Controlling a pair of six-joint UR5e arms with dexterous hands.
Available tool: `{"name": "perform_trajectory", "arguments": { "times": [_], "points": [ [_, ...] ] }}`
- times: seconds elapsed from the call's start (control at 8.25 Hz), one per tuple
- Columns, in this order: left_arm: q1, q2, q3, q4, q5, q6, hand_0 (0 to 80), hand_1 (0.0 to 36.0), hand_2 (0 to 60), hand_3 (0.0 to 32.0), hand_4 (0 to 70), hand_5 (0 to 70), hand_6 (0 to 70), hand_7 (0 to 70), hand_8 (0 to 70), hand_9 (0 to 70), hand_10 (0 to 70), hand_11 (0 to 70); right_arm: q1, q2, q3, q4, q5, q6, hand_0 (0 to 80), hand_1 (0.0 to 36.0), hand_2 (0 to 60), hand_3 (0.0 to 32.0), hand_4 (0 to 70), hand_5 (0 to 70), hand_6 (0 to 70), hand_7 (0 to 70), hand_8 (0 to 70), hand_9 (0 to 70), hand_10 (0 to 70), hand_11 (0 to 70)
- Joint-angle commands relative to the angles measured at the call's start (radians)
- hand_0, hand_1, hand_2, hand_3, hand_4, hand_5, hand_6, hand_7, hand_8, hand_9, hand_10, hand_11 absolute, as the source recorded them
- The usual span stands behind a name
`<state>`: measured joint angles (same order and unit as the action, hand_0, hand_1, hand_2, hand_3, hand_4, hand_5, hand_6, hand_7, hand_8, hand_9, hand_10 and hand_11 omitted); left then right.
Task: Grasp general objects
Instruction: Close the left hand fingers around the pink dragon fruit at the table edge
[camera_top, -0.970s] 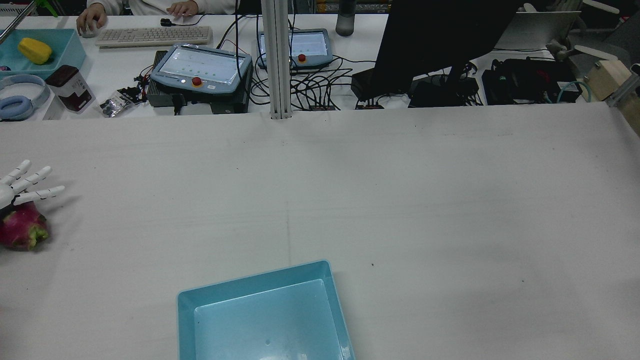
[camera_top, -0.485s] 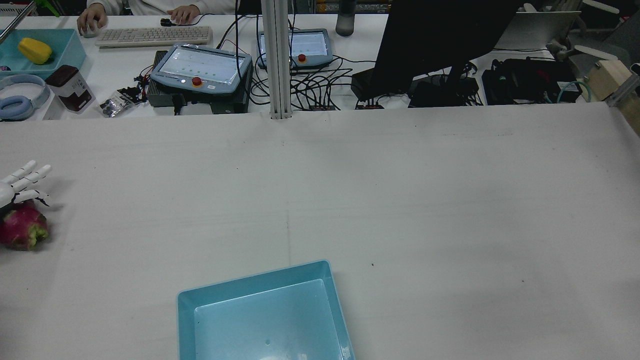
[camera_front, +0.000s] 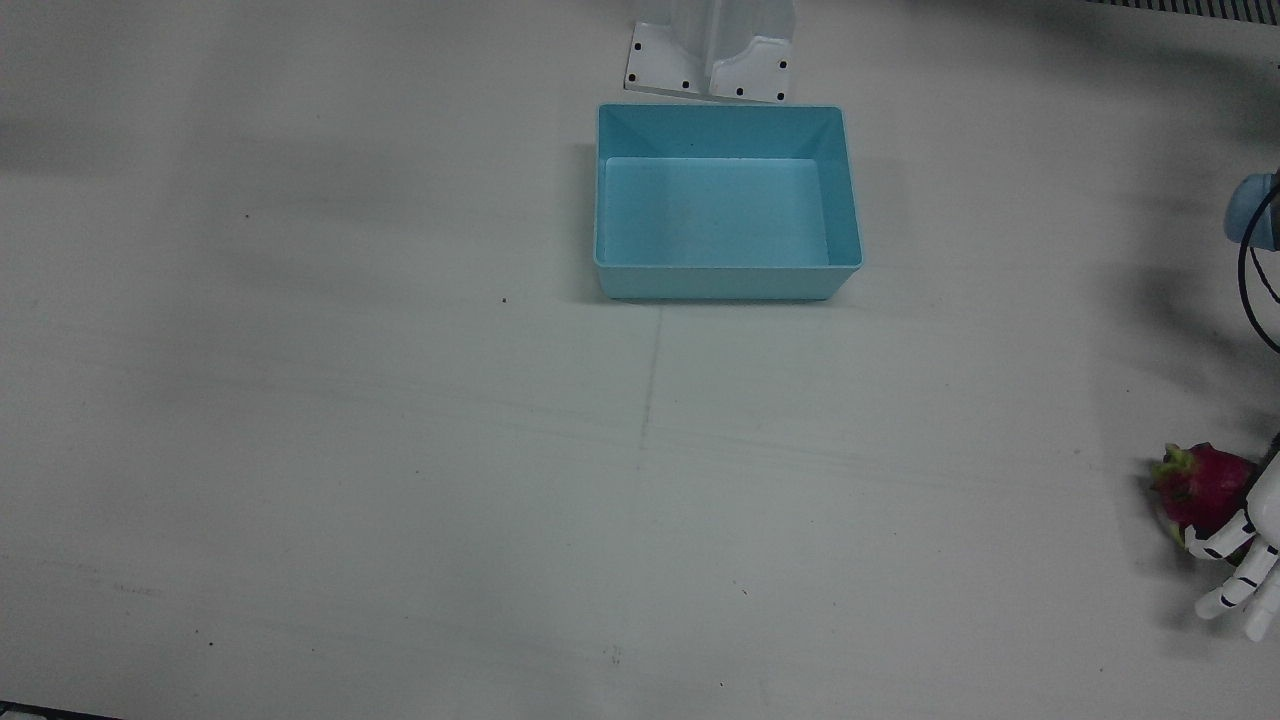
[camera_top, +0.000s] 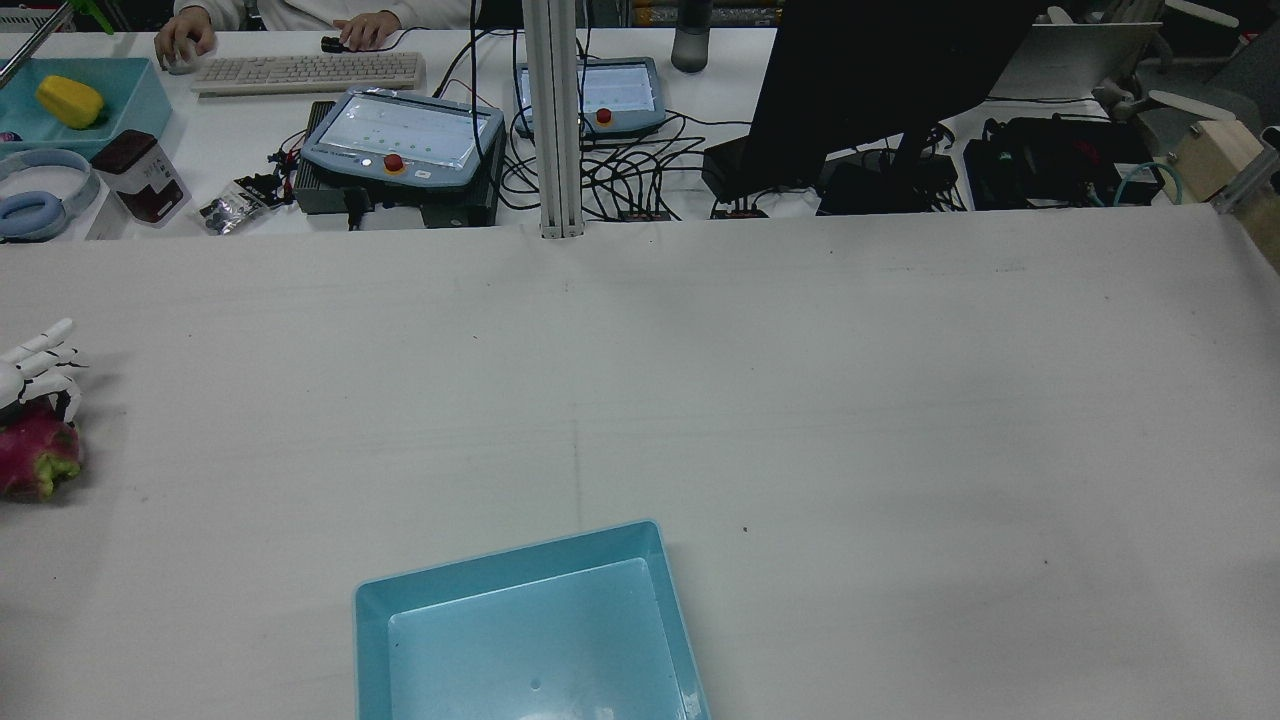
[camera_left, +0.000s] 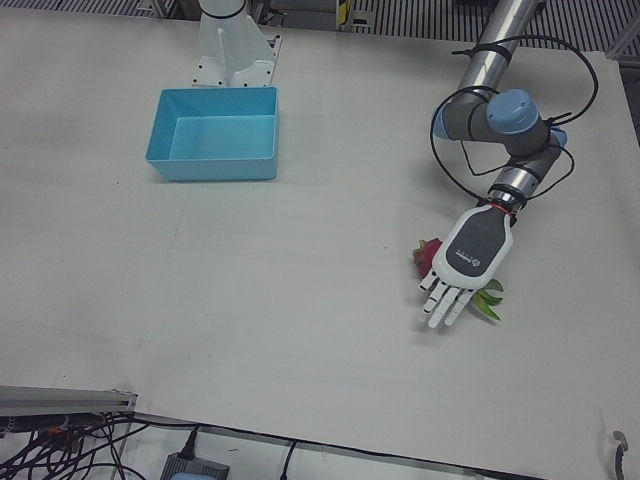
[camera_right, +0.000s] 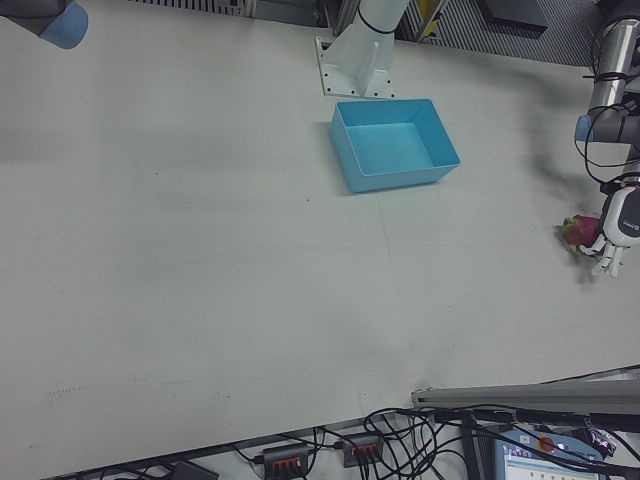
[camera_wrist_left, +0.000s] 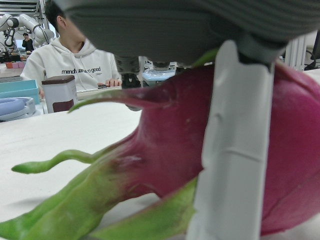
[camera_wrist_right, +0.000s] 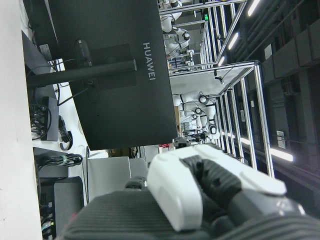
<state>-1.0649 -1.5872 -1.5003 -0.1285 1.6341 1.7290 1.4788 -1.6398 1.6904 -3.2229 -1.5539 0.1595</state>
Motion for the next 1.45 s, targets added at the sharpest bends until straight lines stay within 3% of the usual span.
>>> {"name": "perform_trajectory", "arguments": {
  "times": [0.0,0.12,0.24,0.36,0.48,0.61,0.85,0.97,1.33],
  "points": [
    [-0.003,0.003,-0.007,0.009,-0.025,-0.005,41.7,31.6,60.0,0.0,14.5,70.0,8.6,34.1,0.7,5.7,5.5,9.6,0.0,0.0,0.002,0.0,0.0,0.0,0.0,0.0,0.0,0.0,0.0,0.0,0.0,0.0,0.0,0.0,0.0,0.0],
    [-0.013,0.003,-0.046,0.024,-0.023,-0.011,31.5,36.0,60.0,0.0,14.9,70.0,9.9,37.2,1.3,8.3,8.0,13.4,0.0,0.0,0.0,0.0,0.0,0.0,0.0,0.0,0.0,0.0,0.0,0.0,0.0,0.0,0.0,0.0,0.0,0.0],
    [-0.03,0.01,-0.148,0.08,-0.02,-0.016,20.9,34.3,60.0,0.0,16.6,70.0,11.5,42.6,4.4,13.5,11.8,18.7,0.0,0.0,0.0,0.0,0.0,0.0,0.0,0.0,0.0,0.0,0.0,0.0,0.0,0.0,0.0,0.0,0.0,0.0],
    [-0.071,0.012,-0.226,0.126,-0.014,-0.052,22.8,29.0,60.0,0.0,17.4,70.0,12.8,46.2,6.4,16.9,16.4,24.9,0.0,0.0,0.0,0.0,0.0,0.0,0.0,0.0,0.0,0.0,0.0,0.0,0.0,0.0,0.0,0.0,0.0,0.0],
    [-0.128,0.007,-0.256,0.135,-0.011,-0.121,25.5,26.3,60.0,0.0,16.7,70.0,13.0,47.5,6.8,17.7,17.3,26.3,0.0,0.0,0.0,0.0,0.0,-0.002,0.0,0.0,0.0,0.0,0.0,0.0,0.0,0.0,0.0,0.0,0.0,0.0],
    [-0.179,0.003,-0.267,0.135,-0.011,-0.21,24.8,26.5,60.0,0.0,15.5,70.0,12.3,45.2,7.5,18.3,16.9,25.6,0.0,0.0,0.002,0.0,0.0,0.0,0.0,0.0,0.0,0.0,0.0,0.0,0.0,0.0,0.0,0.0,0.0,0.0],
    [-0.257,0.001,-0.29,0.127,-0.008,-0.316,25.8,24.7,60.0,0.0,15.4,70.0,13.8,41.6,15.0,27.7,22.7,33.9,0.0,0.0,0.002,-0.002,0.0,0.0,0.0,0.0,0.0,0.0,0.0,0.0,0.0,0.0,0.0,0.0,0.0,0.0],
    [-0.26,0.012,-0.29,0.113,-0.01,-0.357,28.2,24.9,60.0,0.0,15.8,70.0,13.9,41.6,14.9,27.5,22.8,34.2,0.0,0.0,0.002,0.0,0.0,-0.002,0.0,0.0,0.0,0.0,0.0,0.0,0.0,0.0,0.0,0.0,0.0,0.0],
    [-0.256,0.009,-0.293,0.07,-0.023,-0.598,31.5,25.3,60.0,0.0,17.8,70.0,15.1,43.2,15.5,28.3,25.0,37.3,0.0,0.0,-0.001,0.0,0.0,0.0,0.0,0.0,0.0,0.0,0.0,0.0,0.0,0.0,0.0,0.0,0.0,0.0]
  ]
}}
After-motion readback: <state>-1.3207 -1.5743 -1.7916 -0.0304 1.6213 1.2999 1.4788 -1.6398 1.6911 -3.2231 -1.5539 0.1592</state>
